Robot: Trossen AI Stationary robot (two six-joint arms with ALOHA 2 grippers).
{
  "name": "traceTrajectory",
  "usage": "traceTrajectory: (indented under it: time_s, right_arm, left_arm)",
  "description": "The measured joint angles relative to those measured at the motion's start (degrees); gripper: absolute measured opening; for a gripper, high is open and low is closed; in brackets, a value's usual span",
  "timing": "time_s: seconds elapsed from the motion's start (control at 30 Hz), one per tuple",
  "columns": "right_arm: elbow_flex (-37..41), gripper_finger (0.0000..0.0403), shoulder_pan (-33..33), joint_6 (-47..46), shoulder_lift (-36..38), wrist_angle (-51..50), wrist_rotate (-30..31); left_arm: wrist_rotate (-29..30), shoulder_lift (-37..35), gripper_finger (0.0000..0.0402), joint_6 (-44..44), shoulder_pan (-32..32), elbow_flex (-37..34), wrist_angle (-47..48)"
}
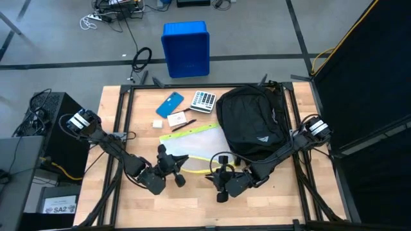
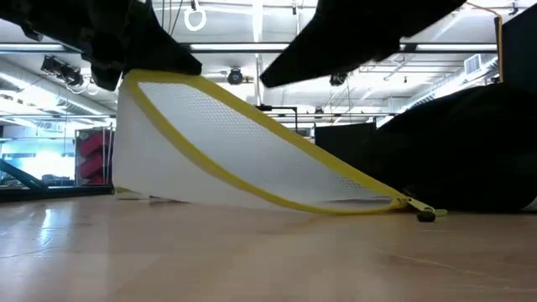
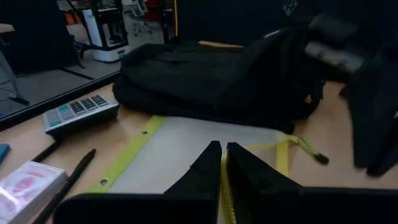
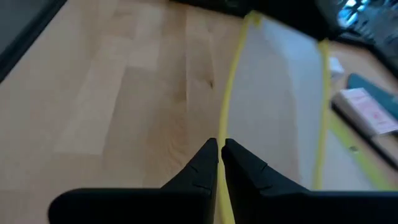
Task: Unpack backpack
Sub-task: Put the gray calculator into the white zip bag
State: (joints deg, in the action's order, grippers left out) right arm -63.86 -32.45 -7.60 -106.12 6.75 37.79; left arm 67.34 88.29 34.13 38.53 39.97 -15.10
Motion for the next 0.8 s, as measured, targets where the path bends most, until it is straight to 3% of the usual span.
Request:
traceTrajectory:
  time_s: [0.2,0.4,0.8]
  right_arm:
    - [0.0,0.0006,-2.08,1.31,1.44,0.72,6.45]
    - [0.0,0.0028,-0.65,1.34,1.35,0.61,7.43]
    - [0.0,0.0164,7.97,6.45,1.26,8.07,-5.35]
  left_arm:
    - [0.08,0.02,0.0,5.24,1.04,0.0,6.24]
    - [-0.06,0.02,0.0,8.14,1.01,0.0,8.57]
    - [-2.76,0.04,0.0,8.17,0.95,0.0,8.2]
